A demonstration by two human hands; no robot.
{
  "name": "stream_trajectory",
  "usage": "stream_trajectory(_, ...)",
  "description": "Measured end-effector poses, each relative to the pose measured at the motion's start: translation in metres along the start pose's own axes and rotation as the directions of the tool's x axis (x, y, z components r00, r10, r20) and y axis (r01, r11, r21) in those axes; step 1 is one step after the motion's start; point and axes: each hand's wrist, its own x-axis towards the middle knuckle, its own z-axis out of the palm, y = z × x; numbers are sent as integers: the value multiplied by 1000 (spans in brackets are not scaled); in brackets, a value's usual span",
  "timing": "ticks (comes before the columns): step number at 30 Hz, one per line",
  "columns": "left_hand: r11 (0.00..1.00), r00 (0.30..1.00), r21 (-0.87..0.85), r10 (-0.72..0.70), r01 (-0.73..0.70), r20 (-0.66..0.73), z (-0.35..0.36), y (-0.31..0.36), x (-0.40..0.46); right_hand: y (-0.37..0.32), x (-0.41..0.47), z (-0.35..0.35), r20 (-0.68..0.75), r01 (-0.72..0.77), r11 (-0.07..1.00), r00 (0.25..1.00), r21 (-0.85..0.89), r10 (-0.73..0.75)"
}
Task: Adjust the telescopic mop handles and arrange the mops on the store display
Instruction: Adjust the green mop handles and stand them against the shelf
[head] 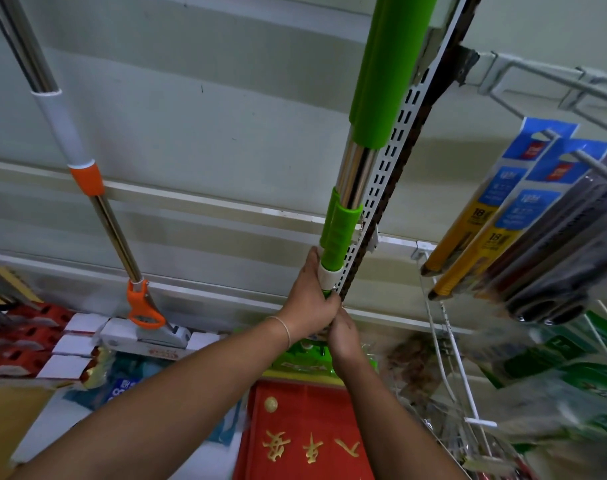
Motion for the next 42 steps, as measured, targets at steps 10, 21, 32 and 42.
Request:
stream_trajectory(10, 997, 997, -41, -70, 69, -27, -3, 3, 3, 0, 6, 13, -37, 20, 1000, 999, 2, -20)
stream_trajectory(21, 997, 999, 74, -32, 34, -34, -19, 17, 11, -7, -6, 16, -173, 65, 998, 983, -20, -67)
stream_trajectory(32, 998, 994, -71, -11, 3, -111, -19, 65, 24, -23, -14, 21, -216, 111, 991, 968, -73, -124)
stream_trajectory(42, 999, 987, -45, 21, -28, -162, -13, 63, 46, -37, 4, 19, -272, 53, 990, 958, -128, -86)
